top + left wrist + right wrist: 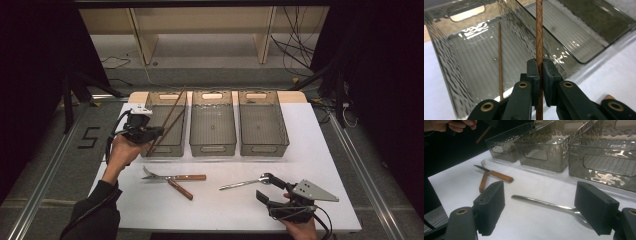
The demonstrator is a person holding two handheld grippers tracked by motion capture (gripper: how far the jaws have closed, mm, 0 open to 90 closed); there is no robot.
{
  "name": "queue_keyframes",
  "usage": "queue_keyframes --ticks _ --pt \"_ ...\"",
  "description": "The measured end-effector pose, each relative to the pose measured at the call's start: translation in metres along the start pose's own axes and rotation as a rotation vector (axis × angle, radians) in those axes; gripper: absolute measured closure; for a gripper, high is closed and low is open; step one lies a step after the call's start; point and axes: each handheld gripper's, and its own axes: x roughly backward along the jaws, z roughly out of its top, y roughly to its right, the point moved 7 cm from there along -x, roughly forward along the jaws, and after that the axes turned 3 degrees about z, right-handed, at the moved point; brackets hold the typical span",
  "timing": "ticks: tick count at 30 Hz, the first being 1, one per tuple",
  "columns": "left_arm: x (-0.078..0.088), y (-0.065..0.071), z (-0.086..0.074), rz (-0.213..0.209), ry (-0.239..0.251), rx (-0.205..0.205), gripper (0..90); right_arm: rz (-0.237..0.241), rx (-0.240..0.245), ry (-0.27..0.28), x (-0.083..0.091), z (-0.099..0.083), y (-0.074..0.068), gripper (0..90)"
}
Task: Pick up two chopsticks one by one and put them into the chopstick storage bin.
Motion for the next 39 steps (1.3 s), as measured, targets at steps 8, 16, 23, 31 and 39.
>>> queue_keyframes --ticks 8,16,23,31,39 --pt "-0.012 -0.015 0.009 0.03 -0.011 0.006 84.6 0.002 0.0 0.0 0.0 0.0 -0.001 24.9" --pt "-0.027 -0.031 0.013 0.033 -0.031 0.01 84.6 0.005 -0.005 -0.004 0.0 -0.001 0.0 24.9" --pt "-0.039 -0.043 0.017 0.061 -0.048 0.012 84.6 0.006 -0.007 -0.003 0.0 -0.001 0.0 24.9" --pt "-0.05 -0.054 0.016 0.089 -0.064 0.025 84.5 0.008 -0.009 -0.004 0.0 -0.001 0.0 24.9" --pt "-0.057 -0.059 0.007 0.097 -0.072 0.047 84.4 0.009 -0.007 -0.007 0.0 -0.001 0.0 24.9"
